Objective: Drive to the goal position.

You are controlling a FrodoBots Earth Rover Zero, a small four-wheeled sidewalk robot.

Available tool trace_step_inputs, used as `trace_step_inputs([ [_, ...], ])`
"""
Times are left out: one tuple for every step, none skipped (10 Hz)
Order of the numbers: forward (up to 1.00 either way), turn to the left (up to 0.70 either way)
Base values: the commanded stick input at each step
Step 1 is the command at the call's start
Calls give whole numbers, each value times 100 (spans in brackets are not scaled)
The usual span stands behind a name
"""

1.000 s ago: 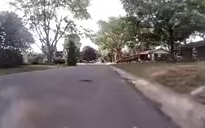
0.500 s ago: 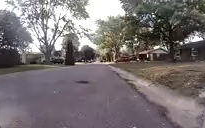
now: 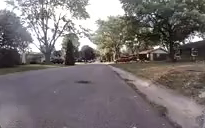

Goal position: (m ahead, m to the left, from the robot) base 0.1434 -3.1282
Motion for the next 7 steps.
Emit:
trace_step_inputs([
  [85,0],
  [85,0],
  [85,0],
  [85,0],
  [85,0],
  [85,0],
  [85,0],
])
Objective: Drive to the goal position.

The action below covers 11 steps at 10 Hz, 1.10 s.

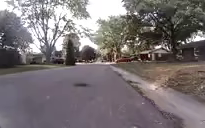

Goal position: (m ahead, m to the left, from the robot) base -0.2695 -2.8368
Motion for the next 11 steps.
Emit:
trace_step_inputs([
  [85,0],
  [85,0],
  [85,0],
  [85,0],
  [85,0],
  [85,0],
  [85,0],
  [85,0],
  [85,0],
  [85,0],
  [85,0],
])
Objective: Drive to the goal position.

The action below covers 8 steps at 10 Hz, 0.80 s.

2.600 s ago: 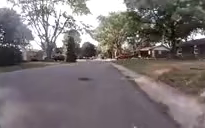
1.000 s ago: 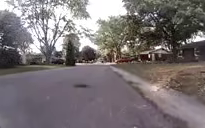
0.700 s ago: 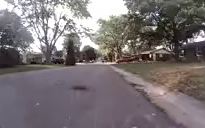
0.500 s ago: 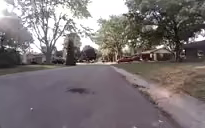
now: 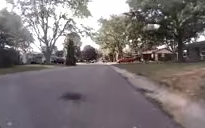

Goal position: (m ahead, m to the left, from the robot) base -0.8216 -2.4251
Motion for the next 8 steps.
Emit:
trace_step_inputs([
  [85,0],
  [85,0],
  [85,0],
  [85,0],
  [85,0],
  [85,0],
  [85,0],
  [85,0],
])
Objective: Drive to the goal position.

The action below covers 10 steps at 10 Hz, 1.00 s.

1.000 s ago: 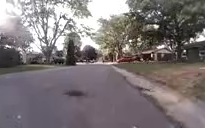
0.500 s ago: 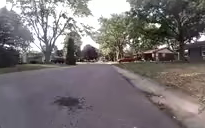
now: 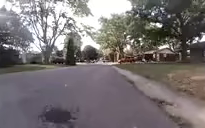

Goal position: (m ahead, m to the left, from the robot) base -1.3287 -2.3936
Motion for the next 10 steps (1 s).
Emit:
trace_step_inputs([
  [85,0],
  [85,0],
  [85,0],
  [85,0],
  [85,0],
  [85,0],
  [85,0],
  [85,0],
  [85,0],
  [85,0],
])
